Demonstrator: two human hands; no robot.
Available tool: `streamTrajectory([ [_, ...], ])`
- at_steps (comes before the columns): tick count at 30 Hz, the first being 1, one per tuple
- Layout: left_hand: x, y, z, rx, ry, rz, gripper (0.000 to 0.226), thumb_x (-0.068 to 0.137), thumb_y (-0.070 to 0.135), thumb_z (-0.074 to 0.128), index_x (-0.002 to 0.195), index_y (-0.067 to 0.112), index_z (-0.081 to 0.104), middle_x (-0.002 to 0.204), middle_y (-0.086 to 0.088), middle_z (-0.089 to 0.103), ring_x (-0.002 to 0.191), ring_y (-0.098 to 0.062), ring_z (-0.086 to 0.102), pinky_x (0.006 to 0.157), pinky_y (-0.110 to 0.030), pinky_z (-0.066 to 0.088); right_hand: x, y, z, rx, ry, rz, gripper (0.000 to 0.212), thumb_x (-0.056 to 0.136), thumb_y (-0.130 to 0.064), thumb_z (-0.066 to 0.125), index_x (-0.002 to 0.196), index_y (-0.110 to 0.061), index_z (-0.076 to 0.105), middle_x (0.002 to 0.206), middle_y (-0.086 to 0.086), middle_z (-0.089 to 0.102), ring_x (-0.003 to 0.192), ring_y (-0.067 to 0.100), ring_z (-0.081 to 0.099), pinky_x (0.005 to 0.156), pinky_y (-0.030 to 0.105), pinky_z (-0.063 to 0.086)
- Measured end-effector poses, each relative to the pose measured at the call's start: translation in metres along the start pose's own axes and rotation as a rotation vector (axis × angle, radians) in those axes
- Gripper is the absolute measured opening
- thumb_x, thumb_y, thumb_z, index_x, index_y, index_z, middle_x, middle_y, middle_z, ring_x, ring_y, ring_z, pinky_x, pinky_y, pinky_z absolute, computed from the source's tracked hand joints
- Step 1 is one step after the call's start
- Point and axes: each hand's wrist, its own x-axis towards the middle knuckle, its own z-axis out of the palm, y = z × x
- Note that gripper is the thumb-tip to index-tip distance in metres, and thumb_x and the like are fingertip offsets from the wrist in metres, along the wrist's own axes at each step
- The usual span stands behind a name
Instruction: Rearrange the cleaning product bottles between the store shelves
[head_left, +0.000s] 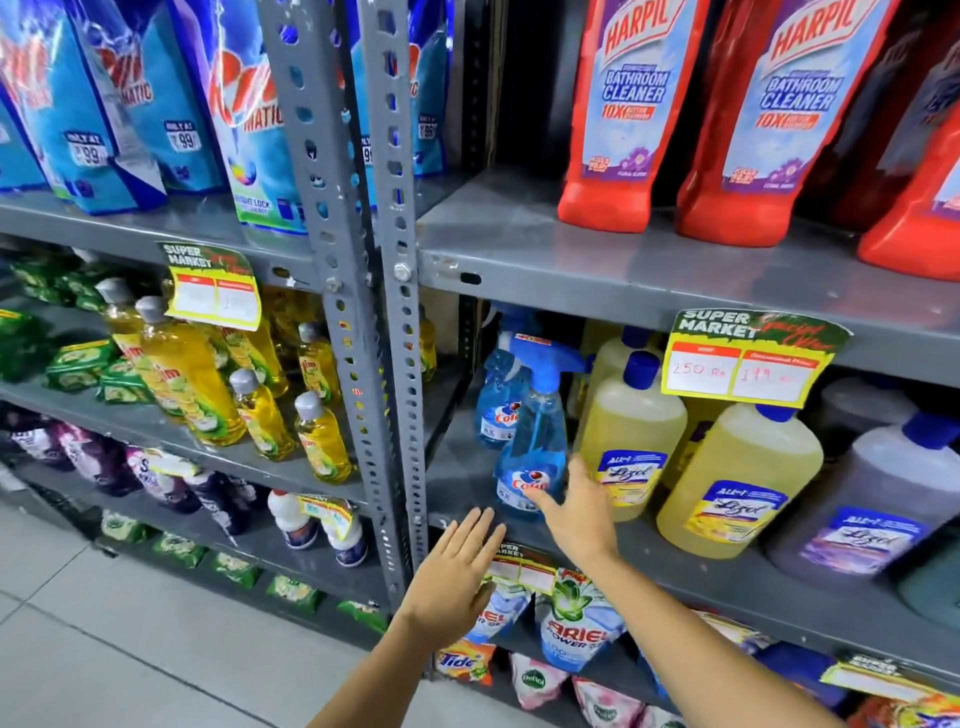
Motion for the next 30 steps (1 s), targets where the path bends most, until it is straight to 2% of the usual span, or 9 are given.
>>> streamTrajectory([
  [5,-0.002,0.000,0.001,-0.037,0.031,0.008,0.069,0.096,0.043,0.037,0.156,0.016,0.014,0.162,-0.007,0.010,0.148,-0.025,0.005,0.116,-0.038,0.002,0.016,-0.023,0.015,-0.021,-0.051,-0.038,0.054,0.083,-0.033,0.077,0.124,-0.011,0.050,0.122,0.010,0.069,0.111,0.029,0.066,0.082,0.036,0.054],
  [9,-0.001,-0.002,0.003,-0.035,0.031,0.021,0.071,0.096,0.044,0.034,0.156,0.017,0.009,0.162,-0.006,0.006,0.148,-0.024,-0.001,0.120,-0.042,0.003,0.020,-0.029,0.020,-0.023,-0.090,-0.064,0.065,0.081,-0.038,0.077,0.134,-0.016,0.046,0.122,0.010,0.069,0.111,0.029,0.066,0.086,0.042,0.058],
  [13,-0.001,-0.004,0.001,-0.045,0.019,0.017,0.068,0.098,0.048,0.033,0.156,0.018,0.013,0.162,-0.006,0.011,0.148,-0.024,0.006,0.120,-0.044,0.011,0.028,-0.026,0.016,-0.045,-0.134,-0.077,0.064,0.078,-0.042,0.079,0.129,-0.017,0.049,0.121,0.007,0.070,0.109,0.027,0.067,0.085,0.041,0.058],
  [17,-0.001,-0.004,-0.001,-0.064,0.016,0.027,0.066,0.101,0.053,0.025,0.156,0.018,0.016,0.161,-0.006,0.014,0.148,-0.024,0.008,0.114,-0.041,0.008,0.034,-0.027,0.012,-0.084,-0.176,-0.105,0.062,0.079,-0.041,0.078,0.130,-0.018,0.050,0.124,0.006,0.069,0.110,0.025,0.067,0.085,0.038,0.058],
  [26,-0.002,-0.004,-0.002,-0.035,0.002,0.029,0.069,0.101,0.058,0.019,0.156,0.019,0.010,0.162,-0.005,0.010,0.148,-0.023,0.004,0.114,-0.041,0.006,0.034,-0.025,0.013,-0.091,-0.193,-0.106,0.064,0.079,-0.039,0.079,0.131,-0.019,0.048,0.128,0.005,0.068,0.113,0.024,0.066,0.089,0.040,0.058],
  [30,-0.002,-0.006,-0.002,0.050,0.011,0.043,0.072,0.100,0.062,0.020,0.155,0.016,0.019,0.160,-0.009,0.020,0.147,-0.027,0.012,0.113,-0.043,0.009,0.030,-0.029,0.009,-0.040,-0.214,-0.049,0.067,0.079,-0.035,0.080,0.133,-0.019,0.042,0.132,0.007,0.064,0.118,0.025,0.064,0.091,0.040,0.056],
])
